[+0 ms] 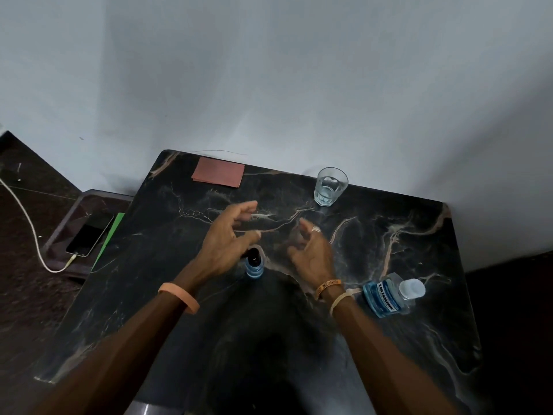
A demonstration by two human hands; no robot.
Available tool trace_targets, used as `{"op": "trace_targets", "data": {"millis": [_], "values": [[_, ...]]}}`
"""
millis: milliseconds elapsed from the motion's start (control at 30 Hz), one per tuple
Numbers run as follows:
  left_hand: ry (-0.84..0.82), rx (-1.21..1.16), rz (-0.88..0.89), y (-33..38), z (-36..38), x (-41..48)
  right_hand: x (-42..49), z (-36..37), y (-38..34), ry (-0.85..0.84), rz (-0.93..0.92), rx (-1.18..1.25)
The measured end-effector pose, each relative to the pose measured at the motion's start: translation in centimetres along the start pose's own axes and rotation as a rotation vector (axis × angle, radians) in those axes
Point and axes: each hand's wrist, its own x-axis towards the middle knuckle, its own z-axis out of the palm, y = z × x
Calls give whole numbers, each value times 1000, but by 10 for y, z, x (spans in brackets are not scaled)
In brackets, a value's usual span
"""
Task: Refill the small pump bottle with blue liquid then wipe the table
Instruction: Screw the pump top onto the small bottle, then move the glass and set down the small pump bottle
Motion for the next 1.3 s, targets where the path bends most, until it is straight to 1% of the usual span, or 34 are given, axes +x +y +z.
{"op": "trace_targets", "data": {"millis": [100, 200, 333, 433, 500, 567, 633, 767, 900, 967, 1100, 1200, 1300], "values": [[27, 69, -24, 13, 3, 32, 37, -24, -5, 194, 75, 63], [-41, 210, -49, 23, 15, 70, 77, -40, -6, 305, 121, 85], [-178, 294, -113, 26, 50, 123, 118, -48, 3, 341, 228, 38], [-278, 341, -157, 19, 79, 154, 137, -45, 14, 353, 249, 39], [-338, 385, -161, 12, 97, 172, 149, -42, 21, 363, 222, 78], [-378, 357, -183, 7, 112, 187, 160, -38, 29, 353, 182, 99], [-391, 255, -196, 4, 127, 196, 168, -36, 35, 332, 181, 115], [-352, 59, -238, 2, 144, 204, 174, -39, 36, 357, 204, 144], [-276, 2, -216, 13, 147, 181, 153, -43, 30, 409, 147, 133], [-215, -8, -224, 24, 146, 156, 128, -43, 26, 422, 114, 150], [-150, -74, -238, 42, 146, 94, 64, -42, 21, 450, 75, 184], [-84, -97, -266, 44, 147, 39, 17, -39, 25, 409, 75, 152], [-91, -135, -298, 32, 146, -10, -22, -33, 34, 307, 83, 105]]}}
